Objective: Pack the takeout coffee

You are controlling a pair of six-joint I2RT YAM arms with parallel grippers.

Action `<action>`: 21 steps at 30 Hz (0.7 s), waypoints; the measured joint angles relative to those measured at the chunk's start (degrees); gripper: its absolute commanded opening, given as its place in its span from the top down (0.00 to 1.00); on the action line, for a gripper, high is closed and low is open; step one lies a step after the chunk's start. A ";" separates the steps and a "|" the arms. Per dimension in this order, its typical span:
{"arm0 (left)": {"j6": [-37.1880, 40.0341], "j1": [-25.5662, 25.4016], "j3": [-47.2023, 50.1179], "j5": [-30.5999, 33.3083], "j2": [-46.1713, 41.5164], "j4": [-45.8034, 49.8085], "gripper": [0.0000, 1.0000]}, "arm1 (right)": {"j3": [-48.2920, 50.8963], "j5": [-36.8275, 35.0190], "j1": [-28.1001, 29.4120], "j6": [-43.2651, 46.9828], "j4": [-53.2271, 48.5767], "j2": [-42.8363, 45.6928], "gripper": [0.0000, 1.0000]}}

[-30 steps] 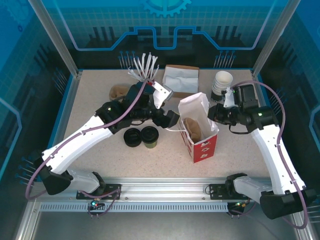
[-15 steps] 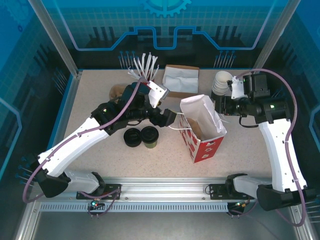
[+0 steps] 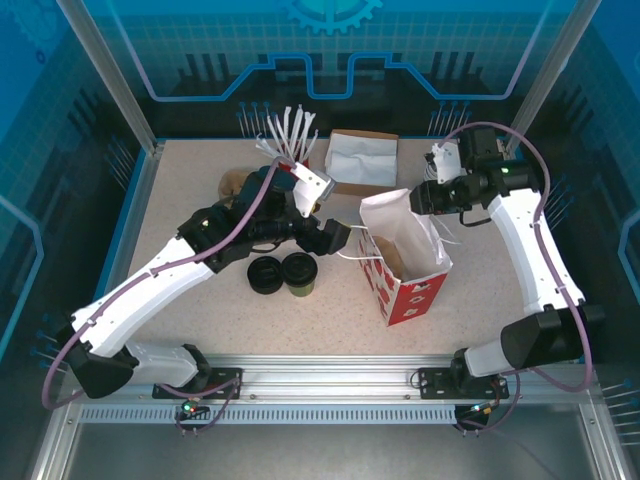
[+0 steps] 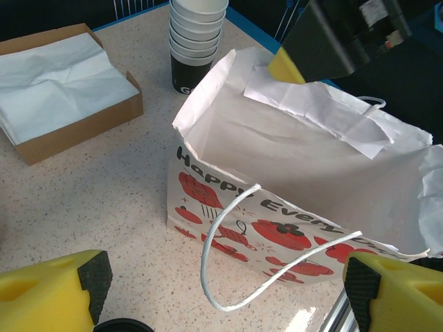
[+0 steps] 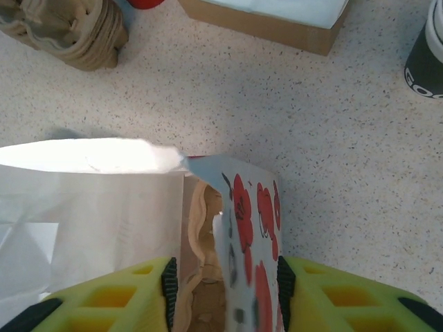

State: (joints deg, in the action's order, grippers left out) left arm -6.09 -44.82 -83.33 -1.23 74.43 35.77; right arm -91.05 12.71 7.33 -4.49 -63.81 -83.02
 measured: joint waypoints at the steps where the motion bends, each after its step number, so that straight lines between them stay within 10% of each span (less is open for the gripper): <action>1: 0.00 0.00 0.00 0.00 -0.07 -0.02 0.12 | -0.04 0.20 0.00 0.31 0.00 -0.50 0.63; 9: -0.02 0.04 0.04 0.00 -0.11 0.00 0.12 | 0.31 1.49 0.07 0.50 1.70 -0.35 0.99; 21: -1.38 0.04 0.31 0.02 -1.51 -0.26 0.14 | 5.29 1.20 0.13 -8.70 8.52 10.95 1.00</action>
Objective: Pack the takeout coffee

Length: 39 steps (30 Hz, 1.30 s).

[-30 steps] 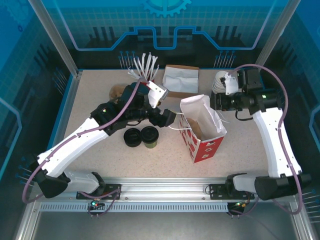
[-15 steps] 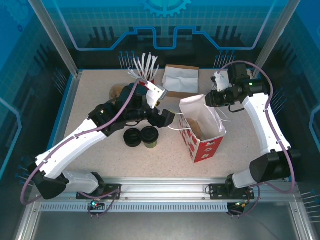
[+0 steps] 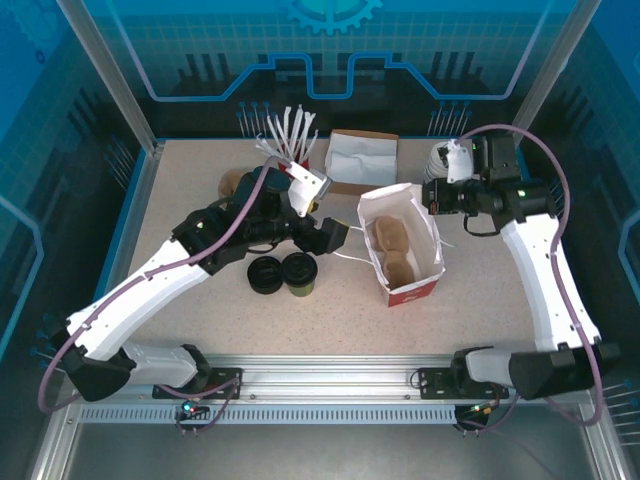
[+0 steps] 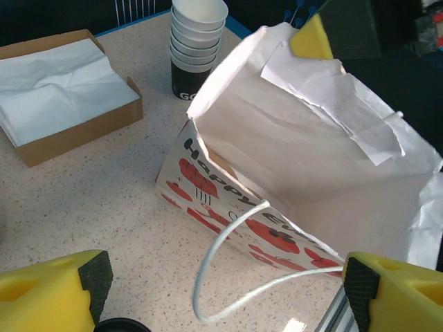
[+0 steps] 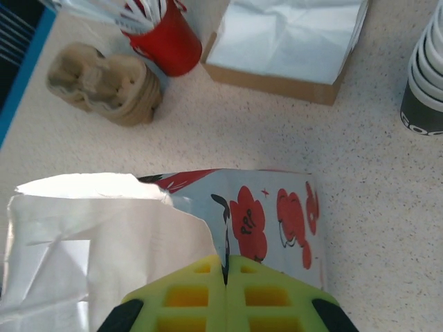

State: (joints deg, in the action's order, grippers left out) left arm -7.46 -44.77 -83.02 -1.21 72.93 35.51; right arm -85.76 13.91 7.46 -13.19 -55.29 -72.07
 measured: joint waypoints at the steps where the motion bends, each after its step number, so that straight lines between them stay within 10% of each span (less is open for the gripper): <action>1: -0.17 0.00 0.20 -0.02 -0.39 -0.07 0.15 | 1.38 0.00 0.00 -1.53 1.40 1.79 1.00; 20: -7.19 -5.33 0.92 -0.07 -0.85 -1.95 0.31 | 17.57 -3.61 0.15 -21.77 18.08 20.02 1.00; 39: -25.18 -17.05 -16.24 6.23 19.54 0.76 0.48 | 19.93 -12.44 5.86 -37.46 14.49 22.49 1.00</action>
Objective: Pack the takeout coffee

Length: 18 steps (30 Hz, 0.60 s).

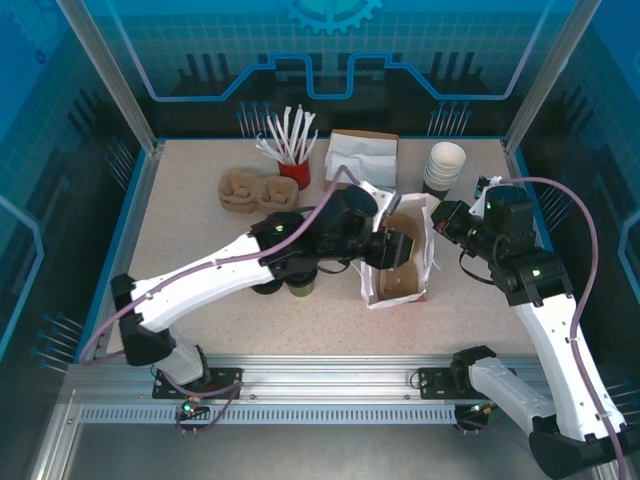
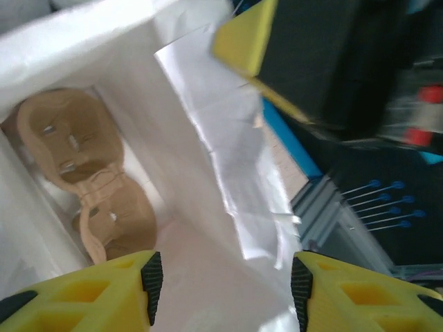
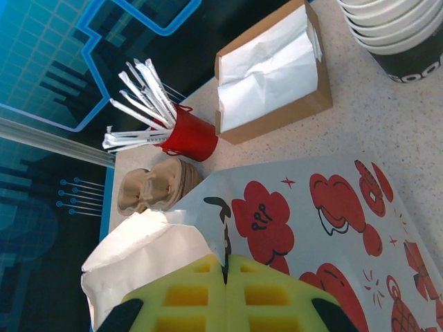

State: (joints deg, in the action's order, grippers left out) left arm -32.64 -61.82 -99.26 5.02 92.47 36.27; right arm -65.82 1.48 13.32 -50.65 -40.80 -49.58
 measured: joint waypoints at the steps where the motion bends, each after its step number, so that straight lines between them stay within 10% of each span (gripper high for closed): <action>1: -1.03 -0.33 -0.57 0.92 1.53 0.94 0.49 | 0.52 -0.50 0.28 -0.61 -0.11 0.44 1.00; 18: -9.55 -3.19 -5.42 10.86 14.95 8.76 0.65 | 6.47 -3.02 0.92 -7.45 0.17 6.49 1.00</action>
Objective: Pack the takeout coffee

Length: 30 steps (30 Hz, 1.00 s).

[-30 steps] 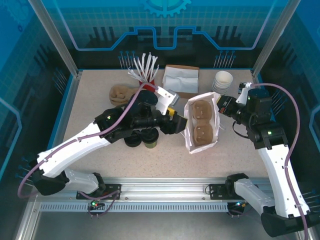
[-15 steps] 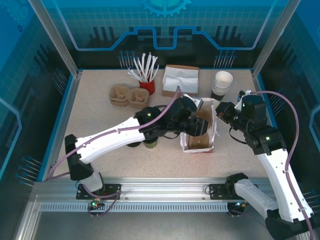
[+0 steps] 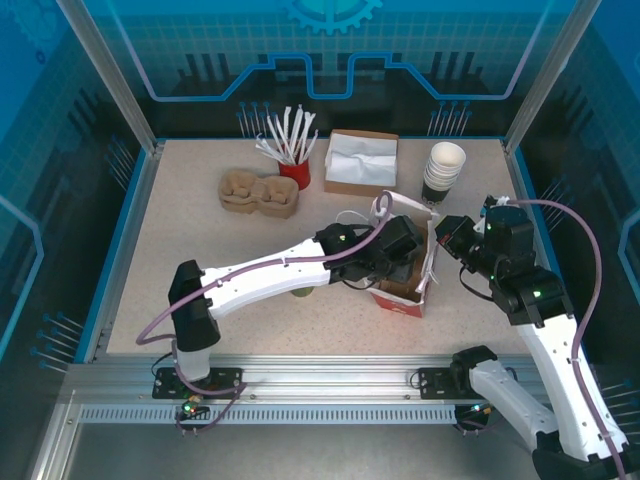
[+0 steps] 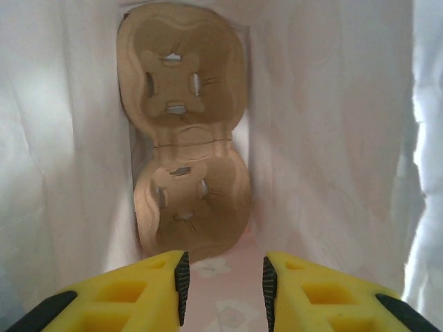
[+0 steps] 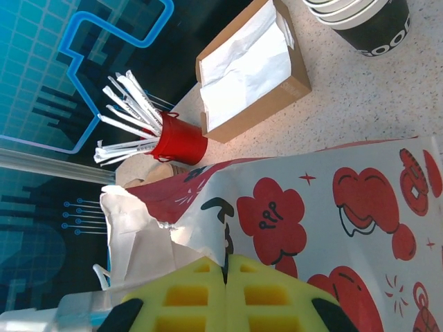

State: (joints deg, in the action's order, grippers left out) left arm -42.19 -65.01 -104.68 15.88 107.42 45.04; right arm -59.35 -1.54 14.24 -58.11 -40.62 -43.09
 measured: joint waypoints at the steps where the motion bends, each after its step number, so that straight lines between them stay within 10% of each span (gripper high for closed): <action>1: -0.04 -0.15 -0.61 0.48 0.61 0.46 0.65 | 0.28 -0.02 0.02 -0.33 0.04 0.24 1.00; 30: 1.60 -3.06 -10.45 9.40 4.33 8.24 0.62 | 3.17 -1.29 1.60 -10.05 1.29 4.52 1.00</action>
State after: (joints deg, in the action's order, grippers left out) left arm -40.60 -68.07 -115.13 25.28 111.74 53.28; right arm -56.18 -2.83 15.84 -68.16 -39.33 -38.57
